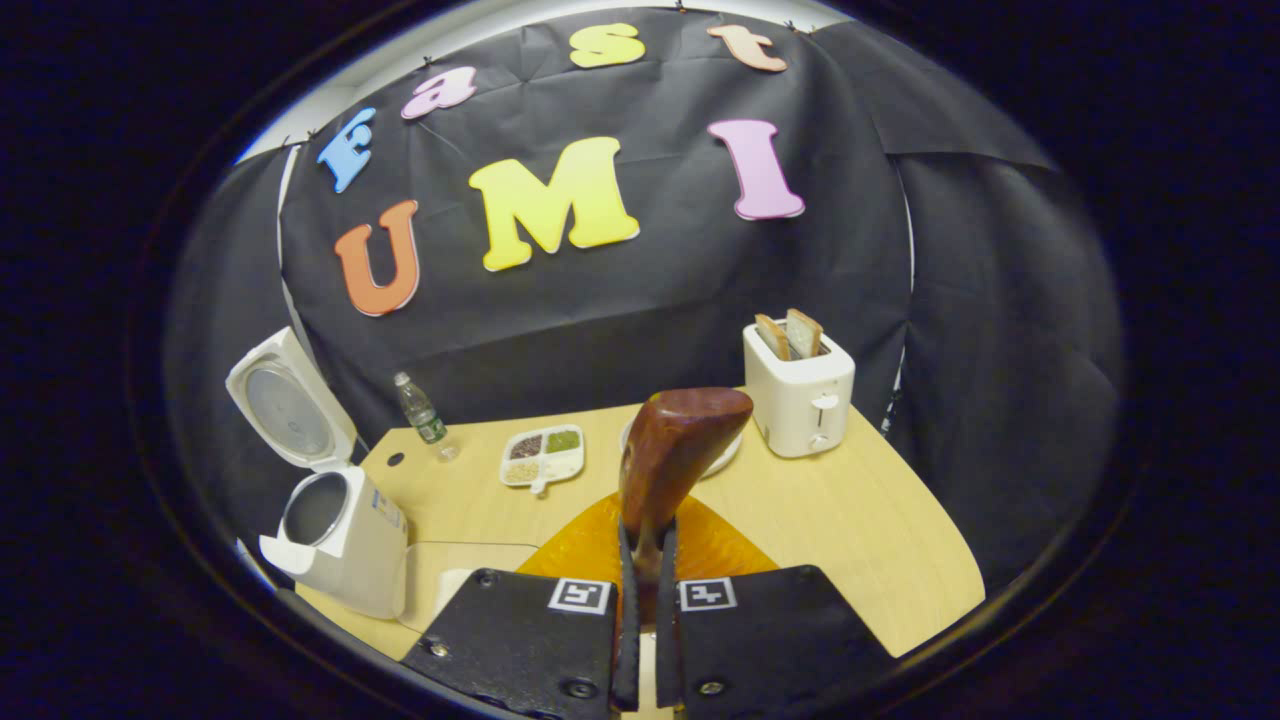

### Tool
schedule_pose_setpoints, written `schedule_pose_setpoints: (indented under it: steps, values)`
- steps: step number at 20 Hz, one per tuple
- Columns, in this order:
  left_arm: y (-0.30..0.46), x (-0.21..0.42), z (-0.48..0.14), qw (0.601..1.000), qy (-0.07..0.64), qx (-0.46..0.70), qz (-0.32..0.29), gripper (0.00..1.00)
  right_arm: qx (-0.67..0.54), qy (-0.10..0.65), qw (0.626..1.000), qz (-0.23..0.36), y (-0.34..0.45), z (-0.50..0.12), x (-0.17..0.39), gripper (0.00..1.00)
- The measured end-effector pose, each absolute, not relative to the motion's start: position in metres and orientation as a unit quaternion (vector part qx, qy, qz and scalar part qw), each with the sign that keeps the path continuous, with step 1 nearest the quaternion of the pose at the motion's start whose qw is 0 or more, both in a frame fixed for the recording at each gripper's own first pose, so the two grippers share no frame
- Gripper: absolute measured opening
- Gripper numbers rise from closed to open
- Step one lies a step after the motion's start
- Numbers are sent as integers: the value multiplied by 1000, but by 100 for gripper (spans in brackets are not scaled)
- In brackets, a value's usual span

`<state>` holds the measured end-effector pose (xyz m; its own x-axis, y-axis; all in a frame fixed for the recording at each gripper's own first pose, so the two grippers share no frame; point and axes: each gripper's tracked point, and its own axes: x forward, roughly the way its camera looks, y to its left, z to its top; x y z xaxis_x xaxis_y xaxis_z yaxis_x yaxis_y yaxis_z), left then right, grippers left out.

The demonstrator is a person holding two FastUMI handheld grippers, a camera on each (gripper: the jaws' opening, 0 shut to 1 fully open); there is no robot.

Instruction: Close the left gripper, press the button to open the rice cooker; take a wooden spoon from the chopstick holder with the right hand, scoop a spoonful of rice and pour it into the rice cooker, then put the wooden spoon back into the chopstick holder.

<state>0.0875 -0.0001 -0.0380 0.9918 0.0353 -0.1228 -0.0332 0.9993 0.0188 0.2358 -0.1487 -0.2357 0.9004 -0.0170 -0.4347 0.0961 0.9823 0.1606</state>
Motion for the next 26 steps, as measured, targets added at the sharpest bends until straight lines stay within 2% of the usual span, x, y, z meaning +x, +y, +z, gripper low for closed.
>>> schedule_pose_setpoints:
  steps: [4, 9, 18, 22, 26]
  values:
    - [25, 77, -38, 998, 65, 10, 16, 94, 69, 199, 978, 10, -79, -214, 234, 12]
    - [56, 69, -41, 997, 76, 7, 20, 94, 10, 217, 975, 36, -13, -256, 233, 11]
    - [97, 62, -58, 993, 112, 7, 26, 94, -131, 219, 966, -27, -6, -342, 235, 11]
    - [105, 67, -69, 992, 124, 17, 23, 94, -134, 235, 962, -23, 8, -364, 234, 11]
    - [114, 68, -66, 992, 125, 5, 32, 94, -49, 267, 962, 8, 38, -381, 232, 11]
